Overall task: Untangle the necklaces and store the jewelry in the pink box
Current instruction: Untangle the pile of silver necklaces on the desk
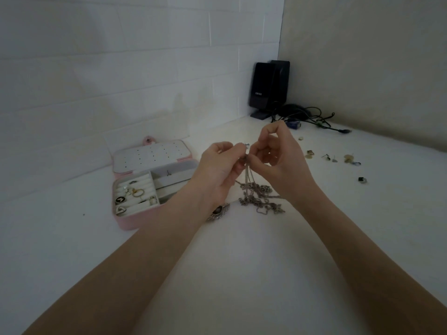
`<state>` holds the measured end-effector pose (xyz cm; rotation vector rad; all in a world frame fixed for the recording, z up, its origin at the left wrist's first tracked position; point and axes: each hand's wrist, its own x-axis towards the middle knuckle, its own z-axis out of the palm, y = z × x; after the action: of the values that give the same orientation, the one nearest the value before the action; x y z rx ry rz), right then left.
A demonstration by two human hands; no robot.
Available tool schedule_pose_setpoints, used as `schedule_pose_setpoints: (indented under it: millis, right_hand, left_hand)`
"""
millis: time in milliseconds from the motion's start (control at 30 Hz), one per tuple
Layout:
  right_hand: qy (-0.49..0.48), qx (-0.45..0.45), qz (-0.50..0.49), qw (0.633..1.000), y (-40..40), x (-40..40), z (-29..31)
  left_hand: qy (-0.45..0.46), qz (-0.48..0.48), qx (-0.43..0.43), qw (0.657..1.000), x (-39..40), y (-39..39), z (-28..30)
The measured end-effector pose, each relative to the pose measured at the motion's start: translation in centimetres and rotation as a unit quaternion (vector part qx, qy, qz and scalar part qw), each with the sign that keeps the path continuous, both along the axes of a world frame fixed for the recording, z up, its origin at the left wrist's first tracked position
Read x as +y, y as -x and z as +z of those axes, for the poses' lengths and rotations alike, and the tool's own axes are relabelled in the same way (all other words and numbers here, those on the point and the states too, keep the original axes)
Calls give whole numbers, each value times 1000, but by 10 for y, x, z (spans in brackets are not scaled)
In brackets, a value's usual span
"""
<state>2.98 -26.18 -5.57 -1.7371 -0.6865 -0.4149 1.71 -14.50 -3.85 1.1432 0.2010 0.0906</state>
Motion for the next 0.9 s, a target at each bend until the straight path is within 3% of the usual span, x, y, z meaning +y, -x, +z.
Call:
schedule_pose_setpoints:
  millis: [167, 267, 367, 600, 700, 833, 900]
  right_hand:
    - [60, 39, 16, 997, -1, -2, -1]
    - [40, 73, 38, 996, -1, -7, 1]
    - [-54, 144, 75, 985, -2, -11, 2]
    - [-139, 222, 90, 961, -4, -12, -1]
    - [-172, 245, 94, 950, -4, -12, -1]
    - [-130, 232, 84, 960, -3, -10, -2]
    - [-108, 216, 71, 968, -3, -10, -1]
  left_hand:
    - [-255, 10, -86, 963, 7, 0, -5]
    - [-295, -24, -118, 948, 13, -1, -2]
    - [-330, -62, -126, 934, 20, -5, -1]
    - [-308, -126, -94, 938, 13, -3, -8]
    - [-217, -109, -64, 968, 11, -5, -6]
    - [-59, -86, -15, 994, 7, -4, -4]
    - [-62, -73, -15, 995, 8, -5, -5]
